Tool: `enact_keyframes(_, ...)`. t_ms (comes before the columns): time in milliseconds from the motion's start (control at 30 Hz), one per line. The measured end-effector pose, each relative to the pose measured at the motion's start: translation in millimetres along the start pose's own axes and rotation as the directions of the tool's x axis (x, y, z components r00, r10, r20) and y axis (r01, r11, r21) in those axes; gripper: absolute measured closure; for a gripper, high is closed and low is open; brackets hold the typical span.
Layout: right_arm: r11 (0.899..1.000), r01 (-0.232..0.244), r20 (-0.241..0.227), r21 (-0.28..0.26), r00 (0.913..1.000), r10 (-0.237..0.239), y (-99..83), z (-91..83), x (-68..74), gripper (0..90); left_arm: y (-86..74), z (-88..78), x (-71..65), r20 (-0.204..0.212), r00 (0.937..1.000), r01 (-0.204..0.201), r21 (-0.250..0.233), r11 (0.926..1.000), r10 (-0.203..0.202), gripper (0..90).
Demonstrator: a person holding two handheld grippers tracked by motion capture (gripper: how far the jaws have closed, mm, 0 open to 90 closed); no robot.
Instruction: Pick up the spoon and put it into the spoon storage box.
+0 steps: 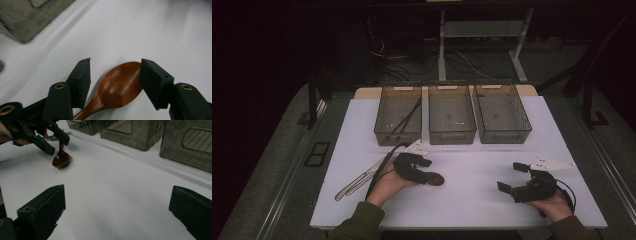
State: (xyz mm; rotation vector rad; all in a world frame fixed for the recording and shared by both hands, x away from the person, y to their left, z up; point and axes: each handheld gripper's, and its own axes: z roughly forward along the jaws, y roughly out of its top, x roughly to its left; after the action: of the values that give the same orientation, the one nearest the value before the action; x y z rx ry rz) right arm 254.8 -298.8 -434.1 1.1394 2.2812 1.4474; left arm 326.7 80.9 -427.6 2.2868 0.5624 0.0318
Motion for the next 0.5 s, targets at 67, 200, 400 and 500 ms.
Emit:
enact_keyframes(67, 1.0, 0.002, 0.0, 0.002, 1.0, -0.002, 0.0, 0.3, -0.4, 0.9, -0.5, 4.3, 1.2, 0.005, 0.9999, -0.012, 0.015, 0.9998, 0.012, 40.3)
enact_keyframes(200, 1.0, 0.001, -0.001, 0.002, 1.0, -0.001, -0.1, 0.2, -0.4, 0.9, -2.4, 11.0, 1.7, 0.0, 0.9991, -0.041, 0.059, 0.9974, 0.041, 39.3)
enact_keyframes(400, 1.0, 0.002, 0.0, 0.0, 1.0, -0.002, -0.1, -0.1, -0.5, 0.9, -4.4, 14.3, 1.1, 0.008, 0.997, -0.077, 0.078, 0.994, 0.077, 38.9)
enact_keyframes(500, 1.0, 0.002, 0.0, -0.001, 1.0, -0.002, 0.0, -0.2, -0.5, 0.9, -5.7, 14.0, 0.3, 0.025, 0.9949, -0.1, 0.081, 0.9917, 0.098, 41.6)
